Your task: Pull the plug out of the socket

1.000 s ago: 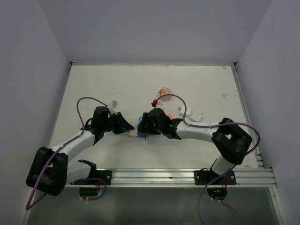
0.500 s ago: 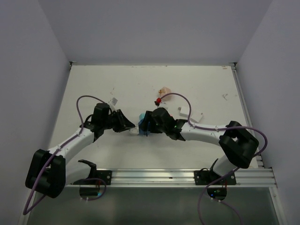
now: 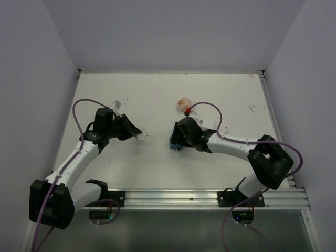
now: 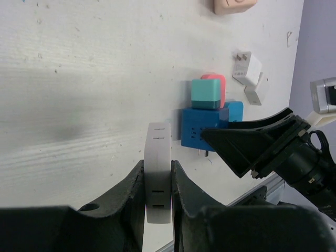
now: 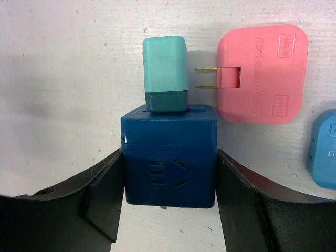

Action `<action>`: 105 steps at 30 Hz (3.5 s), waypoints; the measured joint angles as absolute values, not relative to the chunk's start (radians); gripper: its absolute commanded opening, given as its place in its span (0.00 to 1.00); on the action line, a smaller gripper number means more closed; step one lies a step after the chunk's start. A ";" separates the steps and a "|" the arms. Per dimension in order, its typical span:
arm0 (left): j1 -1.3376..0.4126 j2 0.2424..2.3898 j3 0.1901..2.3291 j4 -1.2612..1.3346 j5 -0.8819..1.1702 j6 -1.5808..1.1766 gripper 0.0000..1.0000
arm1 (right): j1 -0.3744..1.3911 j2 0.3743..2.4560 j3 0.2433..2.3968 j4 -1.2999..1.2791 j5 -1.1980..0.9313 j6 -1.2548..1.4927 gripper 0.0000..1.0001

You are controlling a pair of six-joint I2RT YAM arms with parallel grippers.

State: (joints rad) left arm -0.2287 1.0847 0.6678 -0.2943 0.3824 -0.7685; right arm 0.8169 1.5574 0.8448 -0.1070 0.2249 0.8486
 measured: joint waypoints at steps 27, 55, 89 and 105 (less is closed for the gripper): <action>-0.177 1.802 0.927 0.087 0.528 -0.744 0.27 | 0.818 1.266 0.880 -0.406 0.120 0.446 0.00; -0.160 1.593 0.947 -0.188 0.381 -0.573 0.99 | 0.848 1.395 0.887 -0.418 -0.074 0.229 0.00; -0.459 1.168 0.521 0.088 0.346 -1.076 0.94 | 0.927 1.419 0.846 -0.087 -0.096 0.356 0.00; -0.507 1.178 0.512 0.124 0.282 -1.108 0.65 | 0.928 1.367 0.807 -0.028 -0.092 0.442 0.00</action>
